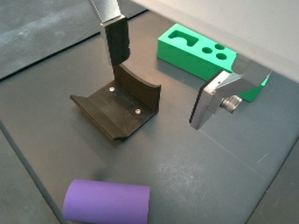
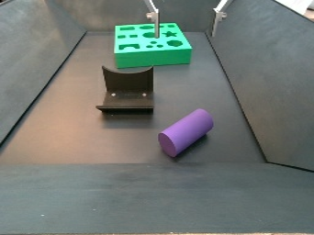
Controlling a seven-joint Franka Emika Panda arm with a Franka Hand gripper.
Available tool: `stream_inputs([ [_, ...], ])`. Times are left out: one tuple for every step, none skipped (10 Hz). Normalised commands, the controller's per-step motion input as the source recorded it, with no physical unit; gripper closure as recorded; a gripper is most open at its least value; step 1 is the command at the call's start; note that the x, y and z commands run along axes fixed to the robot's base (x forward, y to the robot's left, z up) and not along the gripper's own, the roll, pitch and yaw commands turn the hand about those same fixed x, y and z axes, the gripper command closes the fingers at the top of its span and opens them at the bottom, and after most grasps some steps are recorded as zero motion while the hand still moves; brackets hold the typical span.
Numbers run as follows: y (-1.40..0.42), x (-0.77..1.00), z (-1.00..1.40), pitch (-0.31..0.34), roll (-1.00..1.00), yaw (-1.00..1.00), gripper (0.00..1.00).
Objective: Pick up the round object. Move up. Place the round object on the fixture. Regrasp the round object. Move to above the board. Insert the round object.
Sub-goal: Pick up the round object.
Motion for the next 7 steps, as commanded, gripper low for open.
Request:
stream_inputs([
  [0.03,-0.14,0.00,0.000,0.00,-0.05,0.00],
  [0.41,0.25,-0.11,0.001,-0.05,-0.25,0.00],
  [0.64,0.00,-0.22,0.000,-0.08,-0.26,0.00],
  [0.62,0.00,-0.26,-0.060,-0.04,-0.31,0.00],
  [0.59,0.00,-0.34,-0.083,-0.01,-0.38,0.00],
  [0.49,0.04,-0.51,-0.113,0.00,-0.53,0.00],
  [0.24,0.14,-0.64,-0.044,0.00,-0.74,0.00],
])
